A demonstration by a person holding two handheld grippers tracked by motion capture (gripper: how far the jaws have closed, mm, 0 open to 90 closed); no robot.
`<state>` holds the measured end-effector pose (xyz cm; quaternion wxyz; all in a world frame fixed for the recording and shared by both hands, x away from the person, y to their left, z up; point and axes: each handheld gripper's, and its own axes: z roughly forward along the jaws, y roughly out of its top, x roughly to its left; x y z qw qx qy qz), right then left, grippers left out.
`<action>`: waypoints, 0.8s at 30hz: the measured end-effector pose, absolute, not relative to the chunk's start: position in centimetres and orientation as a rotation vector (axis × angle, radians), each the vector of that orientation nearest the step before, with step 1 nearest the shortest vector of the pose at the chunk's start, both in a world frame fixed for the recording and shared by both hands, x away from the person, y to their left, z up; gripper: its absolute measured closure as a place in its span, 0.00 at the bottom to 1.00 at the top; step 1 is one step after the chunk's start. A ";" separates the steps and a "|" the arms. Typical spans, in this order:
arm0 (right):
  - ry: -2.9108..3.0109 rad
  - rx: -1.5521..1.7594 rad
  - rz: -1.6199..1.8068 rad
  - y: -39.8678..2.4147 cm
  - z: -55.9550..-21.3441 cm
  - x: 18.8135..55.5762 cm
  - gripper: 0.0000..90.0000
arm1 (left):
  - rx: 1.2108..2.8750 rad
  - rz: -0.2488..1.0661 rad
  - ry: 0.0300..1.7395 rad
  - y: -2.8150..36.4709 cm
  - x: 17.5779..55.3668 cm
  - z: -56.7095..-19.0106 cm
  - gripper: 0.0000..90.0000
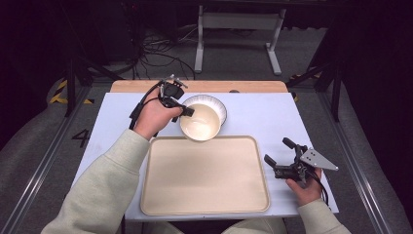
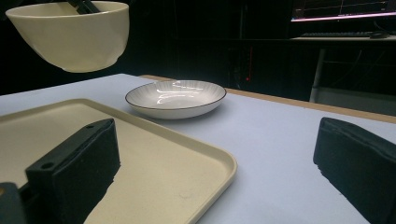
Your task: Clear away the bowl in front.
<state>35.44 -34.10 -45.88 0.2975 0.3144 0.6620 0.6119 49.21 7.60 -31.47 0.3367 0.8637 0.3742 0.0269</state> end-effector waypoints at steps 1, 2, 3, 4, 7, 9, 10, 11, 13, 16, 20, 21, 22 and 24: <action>1.759 0.835 1.626 -34.1 -45.9 35.4 0.01 | 2.252 0.064 0.973 7.6 49.1 -31.5 0.90; 1.760 0.835 1.626 -34.1 -45.9 35.4 0.01 | 2.255 0.056 0.965 7.6 49.0 -31.5 0.90; 1.760 0.835 1.626 -34.1 -45.9 35.4 0.01 | 2.261 0.053 0.957 7.6 48.9 -31.5 0.90; 1.760 0.835 1.626 -34.1 -45.9 35.4 0.01 | 2.264 0.046 0.954 7.5 48.7 -31.5 0.90; 1.760 0.835 1.626 -34.1 -45.9 35.4 0.01 | 2.290 0.037 0.934 7.5 48.4 -31.6 0.90; 1.761 0.835 1.626 -34.1 -45.9 35.4 0.01 | 2.303 0.030 0.929 7.4 48.2 -31.7 0.90; 1.761 0.835 1.626 -34.1 -45.9 35.4 0.01 | 2.306 0.029 0.925 7.4 48.1 -31.8 0.90; 1.761 0.834 1.625 -34.1 -45.9 35.4 0.01 | 2.311 0.026 0.920 7.4 48.0 -31.9 0.90; 1.761 0.834 1.625 -34.1 -45.9 35.4 0.01 | 2.317 0.015 0.914 7.3 47.8 -32.0 0.90; 1.761 0.834 1.625 -34.1 -45.9 35.4 0.01 | 2.330 0.002 0.906 7.3 47.6 -32.3 0.90; 1.761 0.834 1.625 -34.1 -45.9 35.4 0.01 | 2.360 -0.010 0.882 7.1 47.4 -32.7 0.90; 1.762 0.834 1.623 -34.1 -45.9 35.4 0.01 | 2.364 -0.019 0.880 7.0 47.2 -32.9 0.90; 1.761 0.834 1.625 -34.1 -45.9 35.4 0.01 | 2.369 -0.024 0.876 6.9 47.2 -33.0 0.90; 1.762 0.835 1.623 -34.1 -45.9 35.4 0.01 | 2.385 -0.028 0.863 6.8 47.1 -33.2 0.90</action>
